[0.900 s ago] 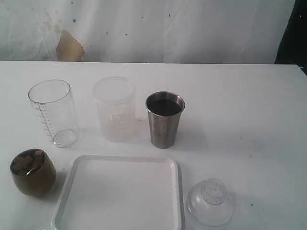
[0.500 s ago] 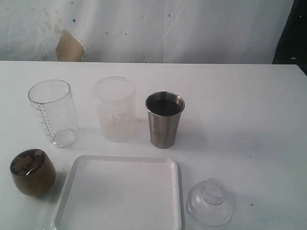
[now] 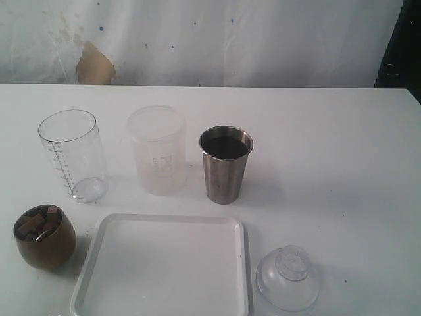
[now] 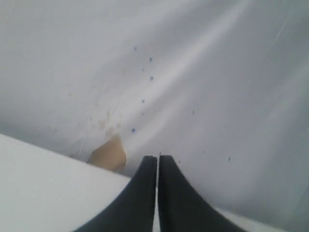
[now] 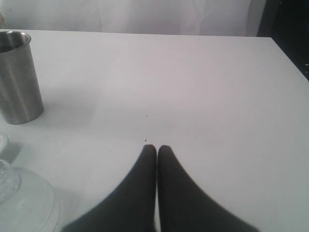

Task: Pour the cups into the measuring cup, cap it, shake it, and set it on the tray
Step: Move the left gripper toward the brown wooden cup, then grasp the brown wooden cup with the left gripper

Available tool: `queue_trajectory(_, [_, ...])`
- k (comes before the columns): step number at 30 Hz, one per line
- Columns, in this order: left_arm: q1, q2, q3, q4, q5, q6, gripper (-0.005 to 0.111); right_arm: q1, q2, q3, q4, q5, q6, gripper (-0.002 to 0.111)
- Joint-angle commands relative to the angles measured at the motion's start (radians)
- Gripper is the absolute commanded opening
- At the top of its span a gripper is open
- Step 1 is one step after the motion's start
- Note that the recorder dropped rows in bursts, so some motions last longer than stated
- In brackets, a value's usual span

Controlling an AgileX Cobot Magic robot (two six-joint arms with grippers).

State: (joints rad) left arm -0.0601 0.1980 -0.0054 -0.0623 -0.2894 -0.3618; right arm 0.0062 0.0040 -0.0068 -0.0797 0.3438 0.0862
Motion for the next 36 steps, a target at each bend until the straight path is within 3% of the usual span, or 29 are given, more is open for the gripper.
queue_trajectory(1, [-0.003,0.157,0.005,0.257,0.020,-0.175,0.000,-0.006,-0.004,0.007,0.000,0.000,-0.005,0.000])
queue_trajectory(6, [-0.003,0.353,0.005,0.645,-0.048,-0.439,0.000,-0.006,-0.004,0.007,0.000,0.000,-0.005,0.000])
queue_trajectory(9, [-0.003,0.497,0.005,0.699,-0.140,-0.451,0.004,-0.006,-0.004,0.007,0.000,0.000,-0.005,0.000])
queue_trajectory(12, [-0.003,0.606,0.005,0.697,-0.200,-0.400,0.021,-0.006,-0.004,0.007,0.000,0.000,-0.005,0.000])
queue_trajectory(17, [-0.003,0.766,0.005,0.673,-0.375,-0.335,0.070,-0.006,-0.004,0.007,0.000,0.000,-0.005,0.000])
queue_trajectory(20, [-0.003,0.852,0.005,0.669,-0.481,-0.304,0.085,-0.006,-0.004,0.007,0.000,0.000,-0.005,0.000])
queue_trajectory(24, [-0.003,0.941,0.005,0.605,-0.486,-0.176,0.089,-0.006,-0.004,0.007,0.000,0.000,-0.005,0.000])
queue_trajectory(30, [-0.003,1.009,0.005,0.507,-0.521,-0.095,0.089,-0.006,-0.004,0.007,-0.001,0.000,-0.003,0.000])
queue_trajectory(36, [-0.003,1.057,0.005,0.503,-0.559,-0.060,0.089,-0.006,-0.004,0.007,-0.001,0.000,-0.003,0.000])
